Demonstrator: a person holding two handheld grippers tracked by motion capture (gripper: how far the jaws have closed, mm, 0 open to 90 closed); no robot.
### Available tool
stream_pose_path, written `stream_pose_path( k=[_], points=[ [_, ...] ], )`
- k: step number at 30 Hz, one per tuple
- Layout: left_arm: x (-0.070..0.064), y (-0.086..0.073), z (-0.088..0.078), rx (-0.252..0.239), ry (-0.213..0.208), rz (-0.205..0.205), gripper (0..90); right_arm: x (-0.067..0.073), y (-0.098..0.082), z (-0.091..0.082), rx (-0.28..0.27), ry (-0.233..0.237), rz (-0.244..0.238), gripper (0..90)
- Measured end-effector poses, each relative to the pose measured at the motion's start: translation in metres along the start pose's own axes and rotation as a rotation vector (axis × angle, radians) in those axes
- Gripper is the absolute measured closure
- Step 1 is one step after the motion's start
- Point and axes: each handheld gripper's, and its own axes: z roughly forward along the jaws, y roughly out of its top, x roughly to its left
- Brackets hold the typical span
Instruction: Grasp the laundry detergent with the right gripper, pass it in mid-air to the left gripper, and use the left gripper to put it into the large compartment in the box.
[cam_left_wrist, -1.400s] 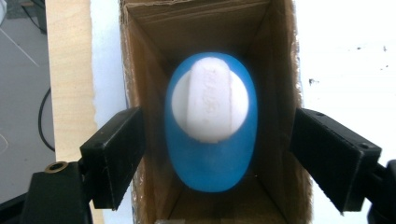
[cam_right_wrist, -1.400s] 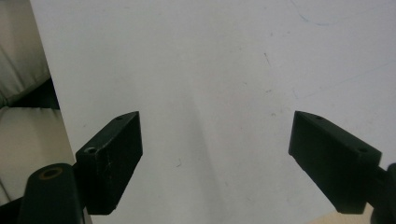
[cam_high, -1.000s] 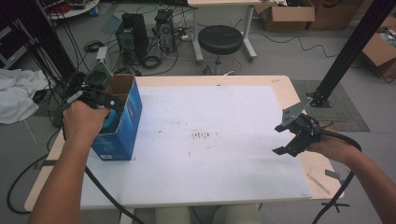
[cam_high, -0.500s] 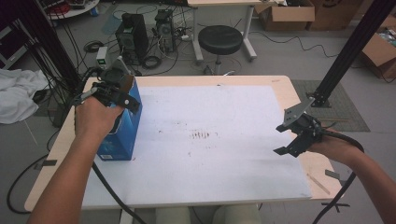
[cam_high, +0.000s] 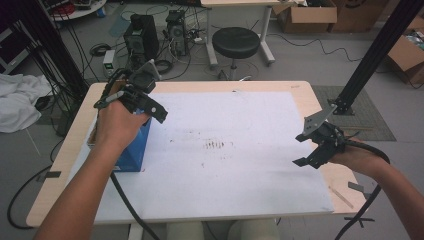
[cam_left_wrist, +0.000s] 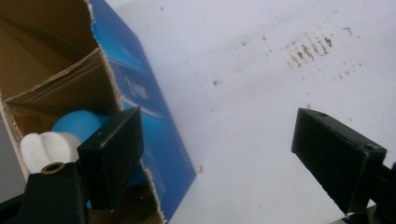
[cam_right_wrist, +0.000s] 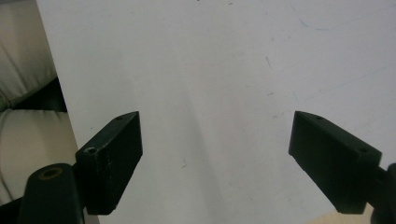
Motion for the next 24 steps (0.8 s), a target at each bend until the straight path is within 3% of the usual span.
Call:
stream_pose_path(
  k=[13,19,24],
  points=[
    [-0.038,0.018,0.007,-0.004,-0.043,0.131,17.9,-0.001,0.0,0.001,0.002,0.003,0.007,17.1],
    [-0.051,0.023,0.008,-0.006,-0.065,0.196,17.9,-0.002,0.002,0.0,0.004,0.003,0.009,17.1],
    [-0.059,0.025,0.009,0.007,-0.07,0.226,17.9,-0.003,0.005,0.0,0.003,0.004,0.009,17.2]
  ],
)
